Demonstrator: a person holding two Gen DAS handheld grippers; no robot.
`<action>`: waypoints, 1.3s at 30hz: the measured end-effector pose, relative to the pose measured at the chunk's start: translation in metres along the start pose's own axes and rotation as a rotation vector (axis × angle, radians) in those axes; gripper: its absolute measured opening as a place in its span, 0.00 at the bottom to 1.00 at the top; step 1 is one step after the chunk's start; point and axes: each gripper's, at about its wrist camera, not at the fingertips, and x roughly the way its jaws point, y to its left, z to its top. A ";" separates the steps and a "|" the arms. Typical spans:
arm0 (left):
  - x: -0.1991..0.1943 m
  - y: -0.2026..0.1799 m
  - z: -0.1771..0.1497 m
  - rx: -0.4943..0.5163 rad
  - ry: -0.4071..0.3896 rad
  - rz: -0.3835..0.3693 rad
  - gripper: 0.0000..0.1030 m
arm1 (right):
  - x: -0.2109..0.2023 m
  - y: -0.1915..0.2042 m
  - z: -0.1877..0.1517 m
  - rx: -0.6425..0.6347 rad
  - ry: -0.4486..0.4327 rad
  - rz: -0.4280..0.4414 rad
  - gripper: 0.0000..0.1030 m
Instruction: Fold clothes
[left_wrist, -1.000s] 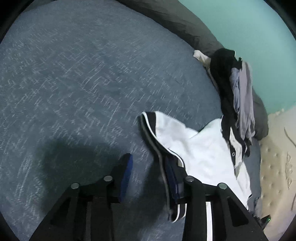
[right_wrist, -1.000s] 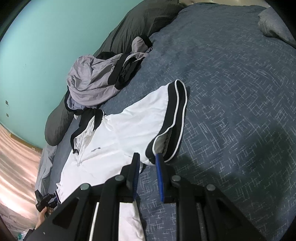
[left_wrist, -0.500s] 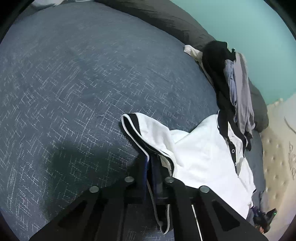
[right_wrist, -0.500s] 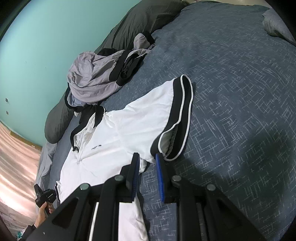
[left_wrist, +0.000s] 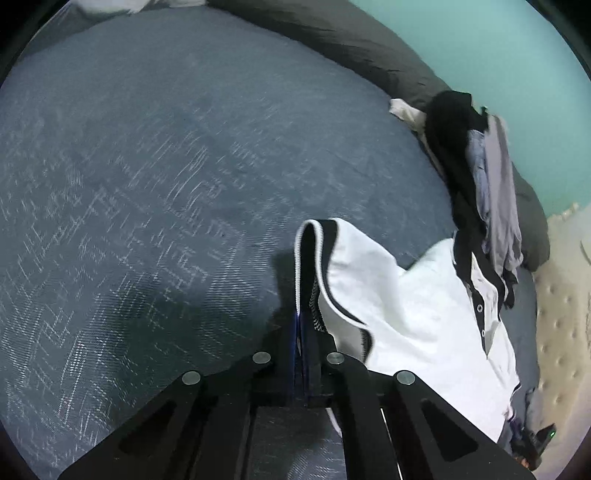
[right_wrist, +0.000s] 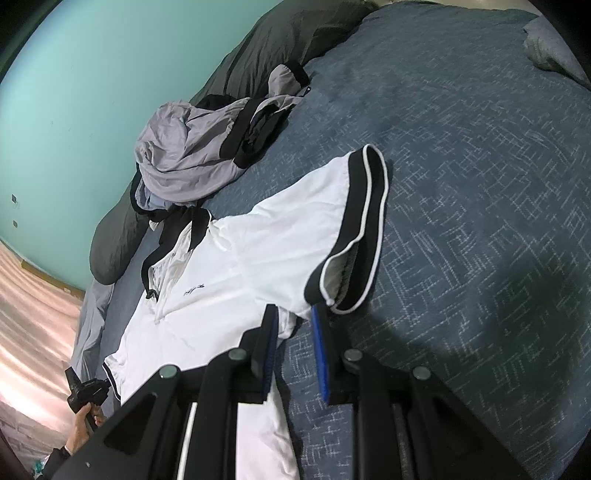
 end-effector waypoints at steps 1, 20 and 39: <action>0.002 0.003 0.000 -0.017 0.004 -0.006 0.02 | 0.000 0.000 -0.001 -0.001 0.001 -0.001 0.17; -0.018 0.008 0.005 -0.100 -0.026 -0.122 0.48 | 0.002 0.002 -0.003 -0.001 0.003 0.001 0.18; -0.002 0.014 0.005 -0.092 0.004 -0.032 0.02 | 0.000 -0.004 -0.005 0.011 0.003 -0.007 0.18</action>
